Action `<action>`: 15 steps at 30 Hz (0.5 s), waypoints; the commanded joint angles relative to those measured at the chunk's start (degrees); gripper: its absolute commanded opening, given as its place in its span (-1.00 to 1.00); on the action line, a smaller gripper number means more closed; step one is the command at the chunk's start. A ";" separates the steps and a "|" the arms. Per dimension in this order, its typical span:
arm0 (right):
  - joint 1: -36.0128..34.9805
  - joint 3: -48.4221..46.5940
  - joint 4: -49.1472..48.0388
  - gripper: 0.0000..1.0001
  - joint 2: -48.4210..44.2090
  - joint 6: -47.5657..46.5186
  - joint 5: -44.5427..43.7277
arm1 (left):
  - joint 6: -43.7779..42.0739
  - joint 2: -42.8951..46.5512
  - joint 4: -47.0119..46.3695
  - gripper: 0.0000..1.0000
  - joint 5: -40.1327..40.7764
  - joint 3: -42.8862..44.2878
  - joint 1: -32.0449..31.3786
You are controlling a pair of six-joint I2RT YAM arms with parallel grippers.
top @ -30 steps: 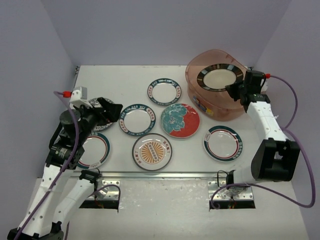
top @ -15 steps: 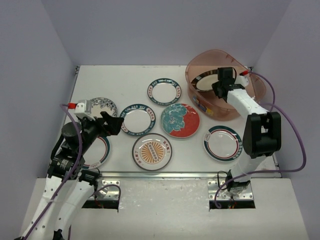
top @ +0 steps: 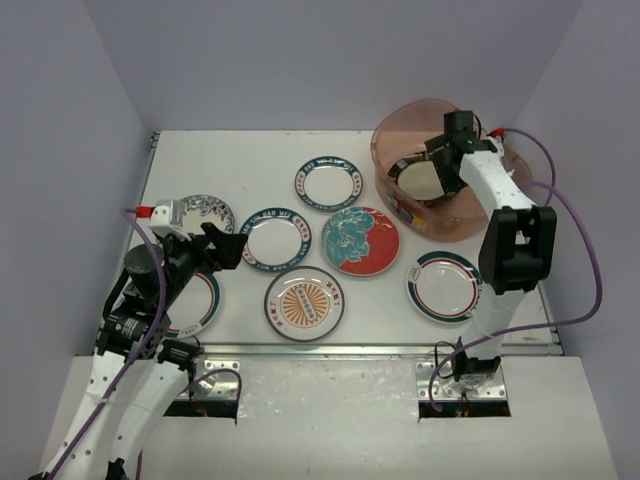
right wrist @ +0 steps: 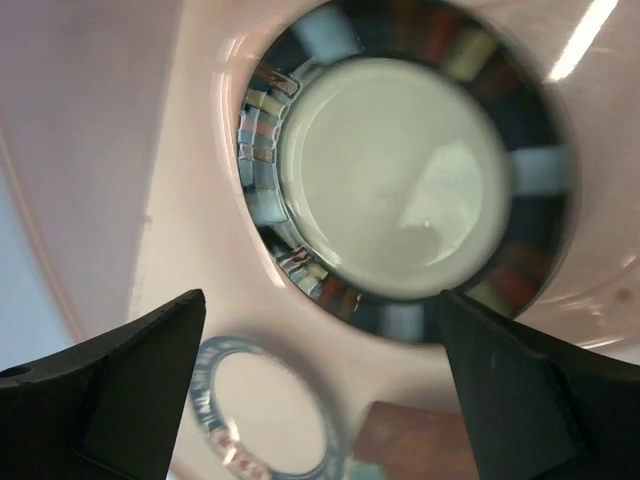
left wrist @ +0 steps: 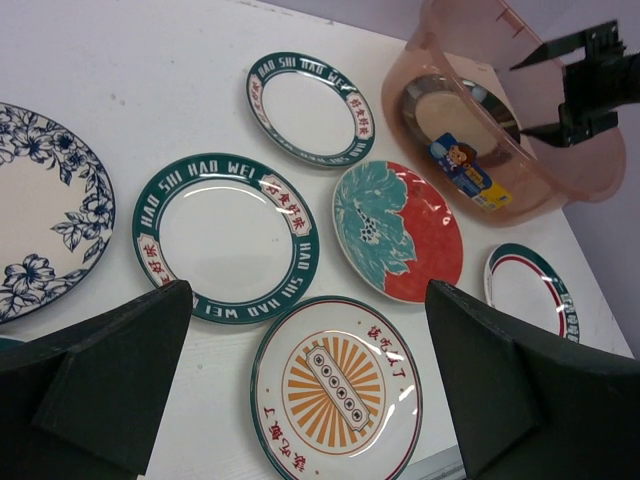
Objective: Place the plates into the plastic bin on the countertop
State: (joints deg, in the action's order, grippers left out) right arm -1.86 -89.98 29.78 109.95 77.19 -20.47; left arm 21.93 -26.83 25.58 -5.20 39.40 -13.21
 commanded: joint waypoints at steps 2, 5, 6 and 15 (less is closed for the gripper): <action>-0.44 -23.25 26.66 0.97 5.90 -0.61 1.91 | 0.24 -2.21 -1.47 1.00 1.93 0.54 -0.32; -0.82 -24.25 28.91 0.98 3.95 -2.16 1.88 | 0.47 -3.06 -1.11 1.00 2.57 0.75 -0.32; -1.32 -22.95 27.72 0.98 2.49 -3.95 1.28 | 0.60 -3.38 -1.01 1.00 2.99 0.87 -0.32; -15.82 19.85 -11.74 0.92 -32.88 -29.84 13.57 | -0.20 -6.32 2.32 1.00 6.85 3.89 -0.32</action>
State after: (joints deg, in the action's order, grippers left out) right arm -10.47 -84.89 37.63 92.86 59.06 -14.59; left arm 22.35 -32.71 27.30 -1.54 39.88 -13.21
